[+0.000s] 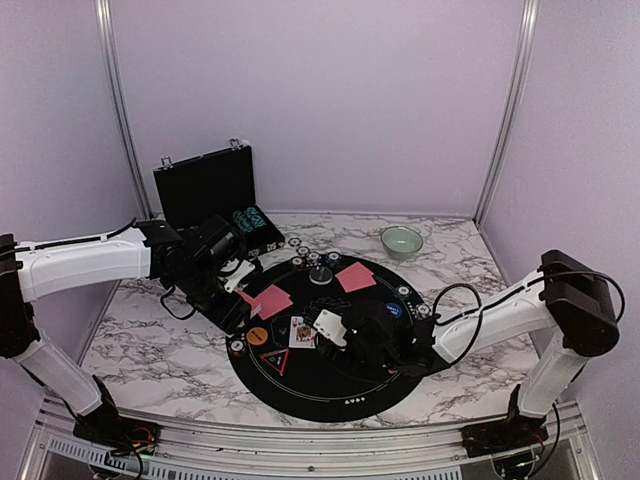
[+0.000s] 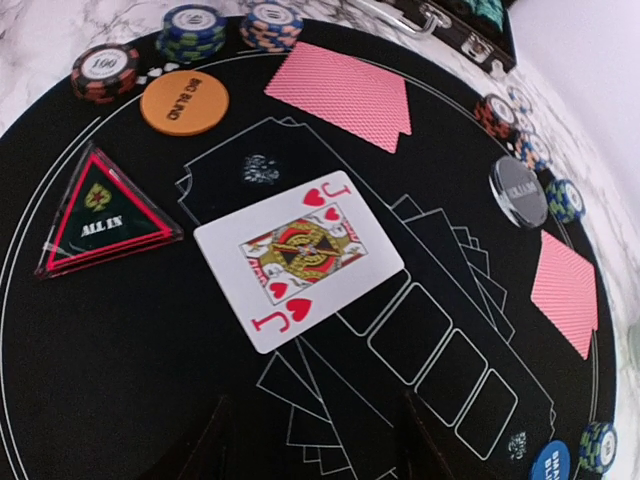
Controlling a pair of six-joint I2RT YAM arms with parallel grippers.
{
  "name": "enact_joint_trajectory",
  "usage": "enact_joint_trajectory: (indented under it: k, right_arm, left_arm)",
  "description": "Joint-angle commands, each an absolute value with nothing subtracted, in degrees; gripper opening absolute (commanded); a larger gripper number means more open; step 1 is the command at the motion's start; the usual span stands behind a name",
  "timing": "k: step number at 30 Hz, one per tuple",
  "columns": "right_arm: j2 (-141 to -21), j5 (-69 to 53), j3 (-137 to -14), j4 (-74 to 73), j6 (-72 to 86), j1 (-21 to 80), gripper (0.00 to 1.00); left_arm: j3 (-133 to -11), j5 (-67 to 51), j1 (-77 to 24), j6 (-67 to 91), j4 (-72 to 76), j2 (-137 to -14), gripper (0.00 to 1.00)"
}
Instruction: Distribute texas hold em gaming equipment
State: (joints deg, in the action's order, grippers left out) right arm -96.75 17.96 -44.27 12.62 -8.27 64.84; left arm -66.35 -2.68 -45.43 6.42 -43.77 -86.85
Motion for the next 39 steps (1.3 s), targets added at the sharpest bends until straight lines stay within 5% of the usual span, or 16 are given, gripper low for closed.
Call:
enact_joint_trajectory:
  k: [1,9,20,39]
  right_arm:
    - [-94.6,10.72,-49.4,5.24,3.39,60.41,0.54]
    - [-96.68,5.18,-56.01,-3.52,12.81,55.58,0.57]
    - [-104.53,-0.85,-61.37,-8.52,22.66,51.6,0.27]
    - [-112.85,-0.27,-66.57,-10.99,22.39,52.04,0.22]
  left_arm:
    - [-67.05,-3.78,-45.17,5.76,-42.82,-86.59,0.5]
    - [-68.4,-4.46,-45.18,5.67,-43.1,-87.93,0.5]
    - [-68.99,-4.62,-45.18,5.74,-43.33,-87.92,0.5]
    - [-69.35,-4.5,-45.18,5.84,-43.58,-87.7,0.5]
